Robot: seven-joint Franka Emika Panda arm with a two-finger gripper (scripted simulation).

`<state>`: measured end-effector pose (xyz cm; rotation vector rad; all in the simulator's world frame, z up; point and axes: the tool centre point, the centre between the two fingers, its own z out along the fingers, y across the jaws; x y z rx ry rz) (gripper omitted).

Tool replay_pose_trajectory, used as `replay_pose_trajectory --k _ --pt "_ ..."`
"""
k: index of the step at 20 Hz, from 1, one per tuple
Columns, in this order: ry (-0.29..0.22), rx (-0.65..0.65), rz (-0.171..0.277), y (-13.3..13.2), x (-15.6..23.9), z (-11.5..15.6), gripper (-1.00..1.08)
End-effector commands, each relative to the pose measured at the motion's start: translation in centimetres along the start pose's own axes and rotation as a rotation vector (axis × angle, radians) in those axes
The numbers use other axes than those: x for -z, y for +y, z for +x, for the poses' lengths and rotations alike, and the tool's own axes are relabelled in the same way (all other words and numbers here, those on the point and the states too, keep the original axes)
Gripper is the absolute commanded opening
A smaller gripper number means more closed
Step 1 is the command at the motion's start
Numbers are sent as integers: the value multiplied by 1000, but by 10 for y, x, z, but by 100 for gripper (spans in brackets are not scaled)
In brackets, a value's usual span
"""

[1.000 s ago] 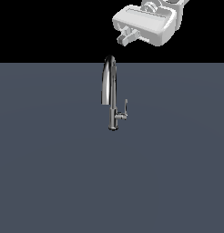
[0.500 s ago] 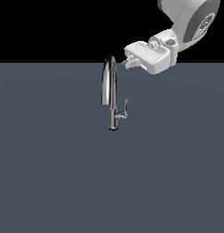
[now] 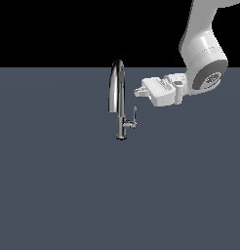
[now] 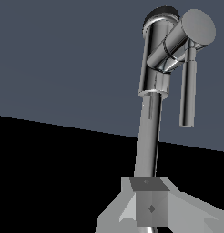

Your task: Turn on the faucet by rotating a designated handle.

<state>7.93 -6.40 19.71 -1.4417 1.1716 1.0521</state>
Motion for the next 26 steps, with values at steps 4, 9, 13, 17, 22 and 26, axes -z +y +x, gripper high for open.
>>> replay_pose_trajectory --k 4,9,13,17,22,26 --pt "-81 -90 102 -3 -4 38 -100" --pt "-127 -143 161 -3 -9 60 -100" --pt "-145 -163 183 -2 -12 68 -100" --pt "-148 -165 186 -2 -12 70 -100" --pt "-147 -165 186 2 -13 68 -100" --pt "-147 -165 186 11 -14 64 -100"
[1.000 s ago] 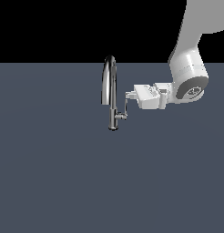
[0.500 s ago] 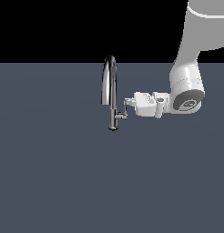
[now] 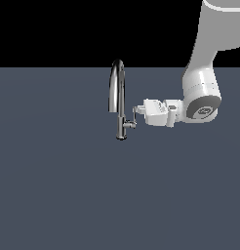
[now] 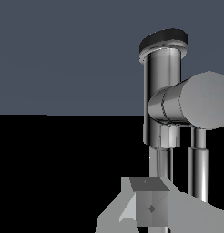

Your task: Turn on the faucet by rotating a designated handle.

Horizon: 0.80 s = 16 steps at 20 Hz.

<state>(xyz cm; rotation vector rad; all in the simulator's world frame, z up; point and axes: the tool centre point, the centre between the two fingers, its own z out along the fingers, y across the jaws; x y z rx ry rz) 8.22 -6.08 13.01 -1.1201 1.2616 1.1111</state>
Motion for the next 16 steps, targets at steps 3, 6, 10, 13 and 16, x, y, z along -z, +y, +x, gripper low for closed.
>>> replay_pose_trajectory --k 3,6,10,13,16 --pt "0 0 0 11 0 -3 -100" --pt "0 0 0 18 0 -5 -100" --pt "0 0 0 28 0 -7 -100" --pt "0 0 0 36 0 -9 -100" --pt "0 1 0 35 -5 -5 -100"
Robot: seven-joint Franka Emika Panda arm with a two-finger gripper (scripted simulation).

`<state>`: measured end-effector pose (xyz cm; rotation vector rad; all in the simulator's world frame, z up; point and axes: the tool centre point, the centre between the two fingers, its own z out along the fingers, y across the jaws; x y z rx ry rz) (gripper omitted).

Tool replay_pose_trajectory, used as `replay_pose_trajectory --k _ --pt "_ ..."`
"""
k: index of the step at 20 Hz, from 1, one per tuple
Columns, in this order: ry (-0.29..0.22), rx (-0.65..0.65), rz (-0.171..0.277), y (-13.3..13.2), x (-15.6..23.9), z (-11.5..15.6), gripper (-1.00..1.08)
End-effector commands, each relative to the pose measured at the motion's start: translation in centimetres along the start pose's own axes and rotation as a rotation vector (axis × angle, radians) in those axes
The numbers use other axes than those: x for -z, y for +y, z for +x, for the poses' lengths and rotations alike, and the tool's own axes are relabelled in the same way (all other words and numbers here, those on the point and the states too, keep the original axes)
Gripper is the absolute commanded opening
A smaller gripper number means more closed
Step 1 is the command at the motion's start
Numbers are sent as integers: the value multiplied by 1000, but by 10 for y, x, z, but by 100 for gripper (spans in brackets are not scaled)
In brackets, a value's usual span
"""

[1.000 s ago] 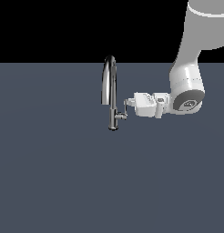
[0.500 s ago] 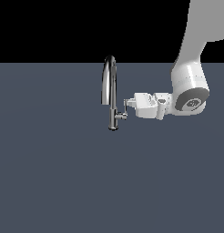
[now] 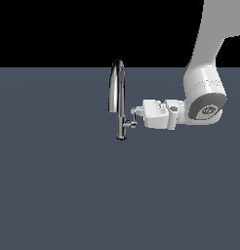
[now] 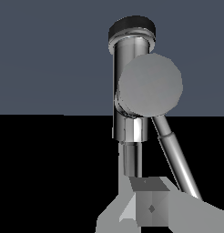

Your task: Turn on the faucet by rotating a designated handle.

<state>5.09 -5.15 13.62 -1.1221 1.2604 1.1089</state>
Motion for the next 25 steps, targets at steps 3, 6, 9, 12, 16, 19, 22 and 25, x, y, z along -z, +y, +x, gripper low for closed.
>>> replay_pose_trajectory --k 3,6,9,12,16,19,22,25 --pt "-1 -2 0 13 1 6 -100" --pt "-1 -2 0 24 2 10 -100" --pt "-1 -2 0 35 3 15 -100" --pt "-1 -2 1 46 5 20 -100" --pt "-6 19 -8 42 -2 16 -100" --pt "-4 12 -5 49 1 36 -100" --pt "-3 4 -2 57 3 56 -100" --pt "-1 -1 0 62 5 69 -100"
